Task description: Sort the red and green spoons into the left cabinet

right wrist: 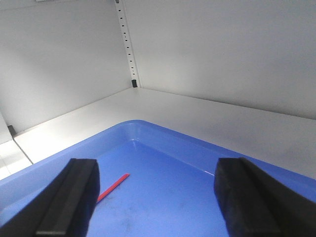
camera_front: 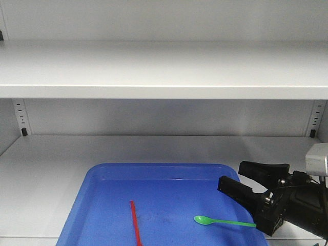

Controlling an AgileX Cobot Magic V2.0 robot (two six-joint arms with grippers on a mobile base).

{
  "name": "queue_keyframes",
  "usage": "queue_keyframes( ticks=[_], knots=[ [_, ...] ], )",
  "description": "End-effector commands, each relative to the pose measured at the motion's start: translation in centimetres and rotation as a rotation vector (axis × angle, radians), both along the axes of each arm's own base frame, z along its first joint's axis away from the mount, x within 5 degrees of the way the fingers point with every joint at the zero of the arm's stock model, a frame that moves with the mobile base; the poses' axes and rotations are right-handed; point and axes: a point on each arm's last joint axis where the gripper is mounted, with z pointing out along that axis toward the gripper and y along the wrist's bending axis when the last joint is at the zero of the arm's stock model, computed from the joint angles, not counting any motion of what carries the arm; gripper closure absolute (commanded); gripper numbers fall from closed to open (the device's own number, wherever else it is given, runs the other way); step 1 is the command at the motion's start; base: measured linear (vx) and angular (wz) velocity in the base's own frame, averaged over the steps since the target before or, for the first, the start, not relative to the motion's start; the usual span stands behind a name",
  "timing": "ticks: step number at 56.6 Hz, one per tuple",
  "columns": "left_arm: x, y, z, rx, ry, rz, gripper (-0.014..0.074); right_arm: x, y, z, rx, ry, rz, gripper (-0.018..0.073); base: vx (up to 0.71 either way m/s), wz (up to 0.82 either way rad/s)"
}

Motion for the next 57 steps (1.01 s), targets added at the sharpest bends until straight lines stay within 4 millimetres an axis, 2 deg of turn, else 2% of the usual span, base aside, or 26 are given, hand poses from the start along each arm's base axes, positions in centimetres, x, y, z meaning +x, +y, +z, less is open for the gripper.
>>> queue_keyframes(
  ticks=[1, 2, 8, 15, 26, 34, 43, 57],
  knots=[
    [-0.6, 0.6, 0.9, -0.032, -0.087, 0.041, 0.0603, -0.2, 0.0, 1.9, 0.058, -0.074, 0.011, 0.0012, 0.0, 0.0],
    [-1.4, 1.1, -0.3, -0.03, -0.082, 0.079, 0.0603, -0.2, 0.0, 1.9, 0.057, -0.074, 0.012, 0.0012, 0.0, 0.0],
    [-2.5, 1.5, -1.4, -0.034, -0.107, 0.114, 0.0603, -0.2, 0.0, 1.9, 0.057, -0.074, 0.012, 0.0012, 0.0, 0.0],
    [-3.7, 1.9, -2.6, -0.116, -0.138, 0.132, 0.0603, -0.2, 0.0, 1.9, 0.057, -0.074, 0.012, 0.0012, 0.0, 0.0],
    [-4.7, 2.0, -4.7, -0.155, -0.156, 0.135, 0.0603, -0.2, 0.0, 1.9, 0.057, -0.074, 0.012, 0.0012, 0.0, 0.0],
    [-5.4, 2.0, -5.0, -0.153, -0.137, 0.132, 0.0603, -0.2, 0.0, 1.9, 0.057, -0.074, 0.012, 0.0012, 0.0, 0.0],
    [-6.2, 2.0, -4.8, -0.161, -0.198, 0.127, 0.0603, -0.2, 0.0, 1.9, 0.057, -0.074, 0.012, 0.0012, 0.0, 0.0],
    [-6.3, 2.0, -4.7, -0.161, -0.214, 0.126, 0.0603, -0.2, 0.0, 1.9, 0.057, -0.074, 0.012, 0.0012, 0.0, 0.0]
  ],
)
